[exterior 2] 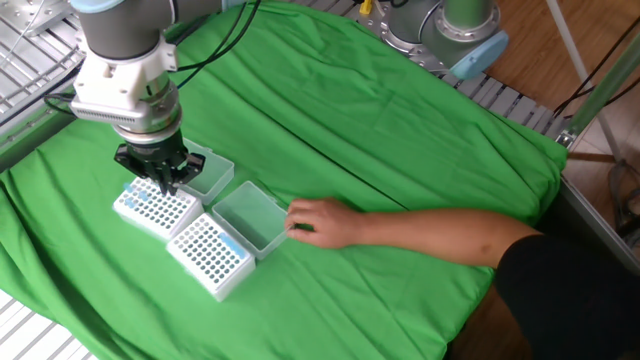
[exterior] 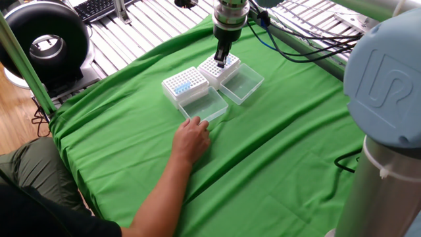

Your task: Insert a medium pipette tip into the holder for medium pipette tips

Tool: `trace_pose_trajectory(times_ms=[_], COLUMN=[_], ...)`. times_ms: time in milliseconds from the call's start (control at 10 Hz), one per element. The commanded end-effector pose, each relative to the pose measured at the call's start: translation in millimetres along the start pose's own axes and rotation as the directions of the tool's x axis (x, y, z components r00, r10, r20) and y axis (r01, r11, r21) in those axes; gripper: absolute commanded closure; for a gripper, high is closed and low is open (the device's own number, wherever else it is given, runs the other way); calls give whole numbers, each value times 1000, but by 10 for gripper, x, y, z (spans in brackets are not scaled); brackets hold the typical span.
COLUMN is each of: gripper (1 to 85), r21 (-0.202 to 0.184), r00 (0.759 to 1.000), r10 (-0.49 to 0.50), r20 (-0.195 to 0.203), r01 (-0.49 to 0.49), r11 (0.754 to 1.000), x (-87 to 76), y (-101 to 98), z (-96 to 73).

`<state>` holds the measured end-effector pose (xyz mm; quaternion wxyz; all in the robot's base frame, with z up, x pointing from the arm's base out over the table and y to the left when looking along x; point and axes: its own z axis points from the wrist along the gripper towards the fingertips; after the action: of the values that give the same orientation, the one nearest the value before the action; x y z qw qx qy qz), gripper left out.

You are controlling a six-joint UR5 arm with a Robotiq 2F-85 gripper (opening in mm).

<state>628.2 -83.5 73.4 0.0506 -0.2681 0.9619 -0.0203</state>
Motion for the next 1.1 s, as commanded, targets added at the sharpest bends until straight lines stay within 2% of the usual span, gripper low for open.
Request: trace_pose_trajectory(times_ms=[0,400,500,800,900,1000], gripper=[727,740,753,757,760,760], r21=[-15,-24,-17,-16,-21,-42], r00=[1000,998,997,994,993,993], r10=[13,25,40,68,84,104], r20=[-15,-56,-70,-89,-88,-64], r01=[-13,-27,-41,-70,-86,-106], r11=[1000,999,999,997,996,993], x=[-17,-75,-113,-266,-348,-481], y=[10,59,81,202,266,359], z=[-198,-522,-640,-855,-914,-915])
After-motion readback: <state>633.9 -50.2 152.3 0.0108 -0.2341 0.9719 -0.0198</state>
